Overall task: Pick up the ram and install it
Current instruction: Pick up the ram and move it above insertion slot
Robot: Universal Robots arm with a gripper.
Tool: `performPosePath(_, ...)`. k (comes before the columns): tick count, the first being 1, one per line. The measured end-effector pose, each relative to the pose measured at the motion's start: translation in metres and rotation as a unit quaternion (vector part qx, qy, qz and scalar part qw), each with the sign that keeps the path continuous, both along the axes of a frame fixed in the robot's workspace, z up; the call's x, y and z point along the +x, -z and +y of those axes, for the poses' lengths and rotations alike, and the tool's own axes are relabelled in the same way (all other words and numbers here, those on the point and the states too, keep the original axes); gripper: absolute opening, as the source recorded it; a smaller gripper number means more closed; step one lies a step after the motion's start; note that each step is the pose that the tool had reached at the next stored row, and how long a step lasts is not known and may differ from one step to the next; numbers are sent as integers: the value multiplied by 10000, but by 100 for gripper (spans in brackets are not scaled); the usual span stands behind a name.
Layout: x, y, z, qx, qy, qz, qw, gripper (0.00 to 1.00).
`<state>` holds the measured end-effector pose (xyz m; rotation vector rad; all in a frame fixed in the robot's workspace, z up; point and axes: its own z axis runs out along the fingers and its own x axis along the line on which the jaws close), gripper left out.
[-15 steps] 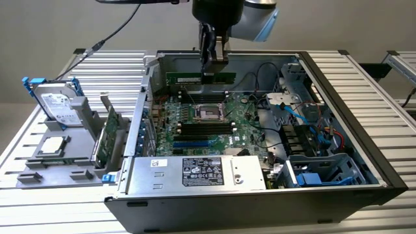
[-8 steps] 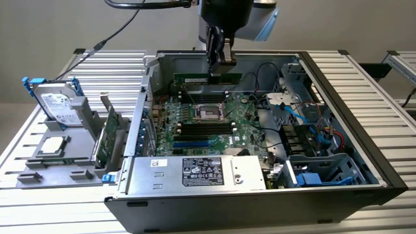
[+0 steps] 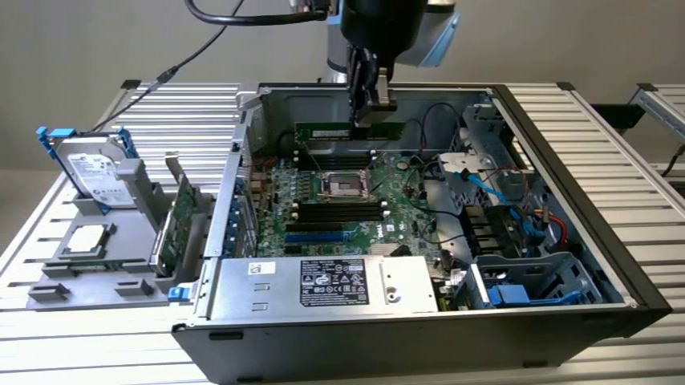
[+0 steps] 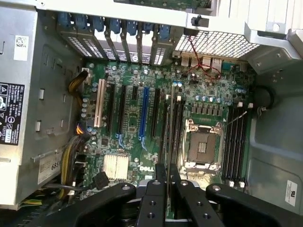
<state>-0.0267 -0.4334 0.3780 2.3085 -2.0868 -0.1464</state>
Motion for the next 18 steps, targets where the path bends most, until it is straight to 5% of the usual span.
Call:
performPosePath(7, 6, 100, 115, 1, 26, 0, 10000, 14)
performPosePath(15, 14, 187, 153, 0, 186, -1, 9998, 14)
performPosePath(18, 14, 213, 183, 0, 220, -22, 9998, 14)
